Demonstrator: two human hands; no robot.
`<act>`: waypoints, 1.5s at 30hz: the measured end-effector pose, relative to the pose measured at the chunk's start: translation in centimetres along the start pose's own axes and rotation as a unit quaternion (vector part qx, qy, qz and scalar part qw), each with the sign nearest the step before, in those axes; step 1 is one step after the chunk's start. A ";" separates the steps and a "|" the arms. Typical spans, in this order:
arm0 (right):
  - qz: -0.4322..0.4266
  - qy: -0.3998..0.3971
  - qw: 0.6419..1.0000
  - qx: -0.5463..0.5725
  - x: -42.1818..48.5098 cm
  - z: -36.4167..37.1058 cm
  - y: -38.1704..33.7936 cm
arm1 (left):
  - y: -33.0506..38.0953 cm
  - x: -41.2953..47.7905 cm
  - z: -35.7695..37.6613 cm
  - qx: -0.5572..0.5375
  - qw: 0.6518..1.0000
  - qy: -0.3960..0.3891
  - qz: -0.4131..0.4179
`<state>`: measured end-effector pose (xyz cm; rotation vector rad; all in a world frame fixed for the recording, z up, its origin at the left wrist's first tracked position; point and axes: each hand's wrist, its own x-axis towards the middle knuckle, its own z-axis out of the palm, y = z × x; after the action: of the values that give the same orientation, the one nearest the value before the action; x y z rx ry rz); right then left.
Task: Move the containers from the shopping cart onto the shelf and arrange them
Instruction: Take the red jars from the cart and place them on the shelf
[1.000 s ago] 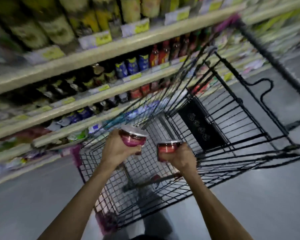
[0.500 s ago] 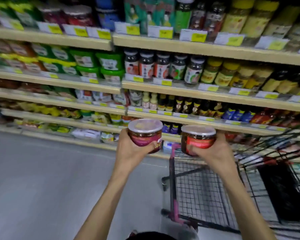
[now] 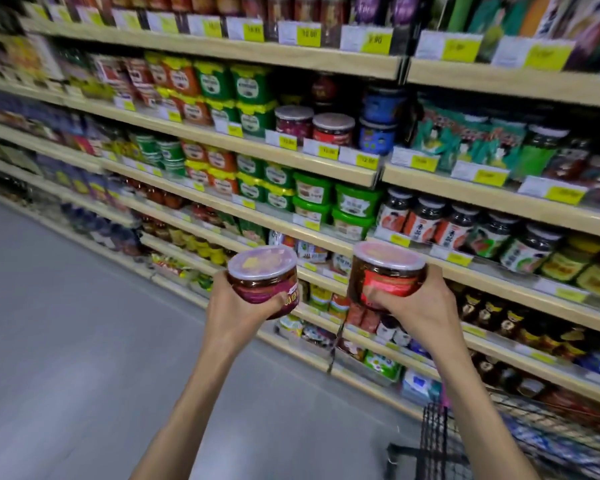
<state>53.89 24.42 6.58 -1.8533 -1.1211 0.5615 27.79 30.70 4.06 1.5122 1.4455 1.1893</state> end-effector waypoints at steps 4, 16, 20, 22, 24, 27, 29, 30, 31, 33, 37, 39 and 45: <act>-0.039 0.016 0.999 -0.001 4.4 2.2 -1.7 | 0.5 4.9 -0.1 0.006 1.000 0.017 0.009; -0.105 0.089 0.990 0.019 18.8 6.4 -7.7 | 2.4 22.5 2.8 0.011 0.995 0.041 0.091; -0.112 0.104 0.988 0.032 22.1 7.5 -9.3 | 3.0 27.5 3.9 -0.001 0.992 0.052 0.117; -0.110 0.112 0.987 0.031 23.5 8.1 -10.3 | 3.5 30.0 4.3 -0.003 0.990 0.053 0.129; -0.115 0.136 0.983 0.029 25.0 8.9 -11.2 | 4.0 32.3 4.6 -0.005 0.989 0.055 0.141; -0.113 0.172 0.978 0.031 26.6 10.1 -12.5 | 4.7 35.6 5.1 -0.014 0.987 0.039 0.157; -0.106 0.193 0.975 0.036 27.5 11.0 -13.1 | 5.1 37.6 5.6 -0.016 0.985 0.025 0.170; -0.099 0.201 0.974 0.039 28.0 11.4 -13.4 | 5.3 38.5 5.8 -0.016 0.984 0.021 0.176; -0.095 0.209 0.973 0.041 28.3 11.8 -13.8 | 5.3 39.3 6.1 -0.016 0.983 0.019 0.181; -0.093 0.229 0.968 0.040 29.1 12.5 -14.3 | 5.3 40.9 6.6 -0.024 0.981 0.011 0.193; -0.076 0.257 0.963 0.011 30.4 13.4 -15.0 | 5.4 43.0 7.7 -0.033 0.975 -0.007 0.218; -0.077 0.266 0.961 0.007 31.1 13.7 -15.3 | 5.6 43.9 8.2 -0.032 0.974 -0.008 0.225; -0.096 0.303 0.948 -0.004 33.6 14.0 -15.9 | 6.7 46.5 10.1 -0.028 0.974 -0.013 0.225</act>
<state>52.61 63.25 14.82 -1.7217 -0.8636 -0.1301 36.96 76.86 13.58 1.8684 1.0680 1.4512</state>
